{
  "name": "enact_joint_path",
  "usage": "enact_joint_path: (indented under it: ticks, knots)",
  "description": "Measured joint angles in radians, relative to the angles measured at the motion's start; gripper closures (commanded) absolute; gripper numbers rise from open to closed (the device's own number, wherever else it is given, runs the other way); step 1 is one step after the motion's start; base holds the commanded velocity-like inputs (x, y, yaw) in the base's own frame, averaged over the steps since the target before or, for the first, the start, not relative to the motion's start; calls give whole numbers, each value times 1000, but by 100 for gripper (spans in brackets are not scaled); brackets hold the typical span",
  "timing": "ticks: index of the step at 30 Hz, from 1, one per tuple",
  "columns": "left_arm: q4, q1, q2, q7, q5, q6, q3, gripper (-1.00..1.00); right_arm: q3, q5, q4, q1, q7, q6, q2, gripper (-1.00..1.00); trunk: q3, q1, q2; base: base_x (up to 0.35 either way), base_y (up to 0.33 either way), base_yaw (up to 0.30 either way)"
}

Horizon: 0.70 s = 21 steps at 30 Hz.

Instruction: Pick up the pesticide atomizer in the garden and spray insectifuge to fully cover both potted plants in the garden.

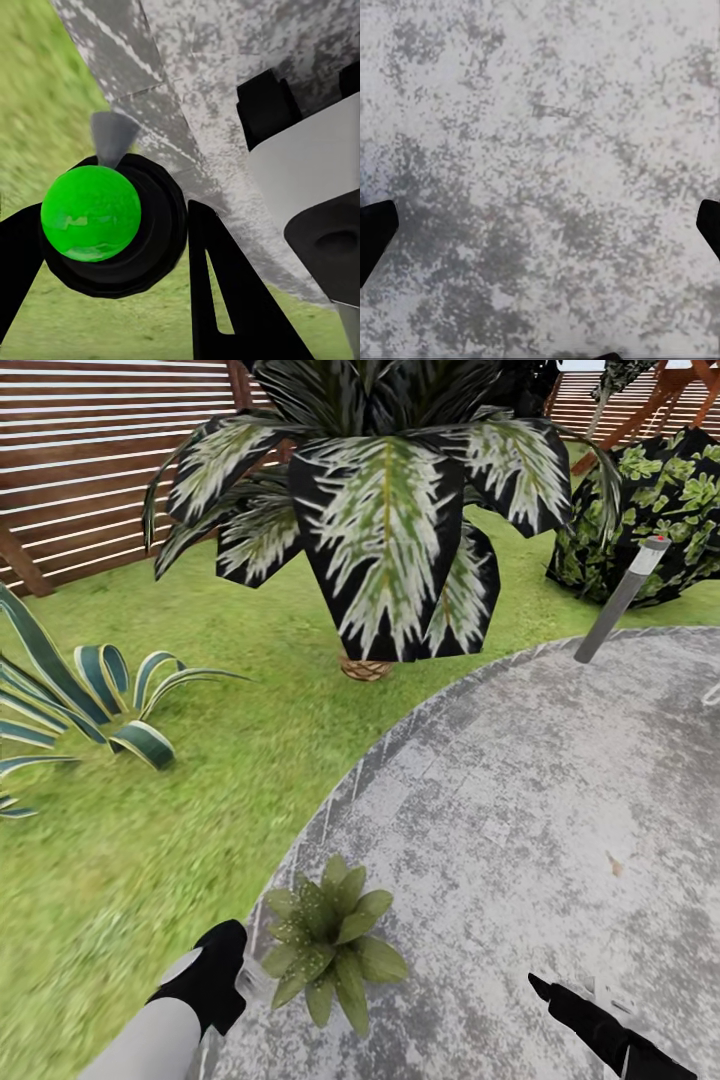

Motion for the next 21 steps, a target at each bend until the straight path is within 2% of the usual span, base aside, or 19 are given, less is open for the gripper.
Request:
enact_joint_path:
  ticks: [3, 8, 10, 14, 21]
  knots:
    - [-1, 0, -1, 0, 0, 0, -1, 100, 0, 0, 0, 0, 0, 7, 0, -100, 0, 0, 0, 2, 188, 0]
    - [-2, 0, -1, 0, -8, 0, -3, 100, 1, 0, -2, 0, 0, 9, 0, -100, 0, 0, 0, 0, 27, 0]
    - [-4, 0, 0, 0, -41, 0, -2, 100, 1, 1, -1, 0, 1, 9, 0, -100, 0, 0, 0, 3, 42, 0]
    - [-28, 0, -1, 0, -67, 1, -1, 100, 1, 1, -1, 0, 1, 9, 0, -100, 0, 0, 0, 89, 187, 0]
    - [-42, 0, -1, 0, -69, 0, -1, 100, 0, 1, -1, 0, 0, 8, 0, -100, 0, 0, 0, 56, 94, 0]
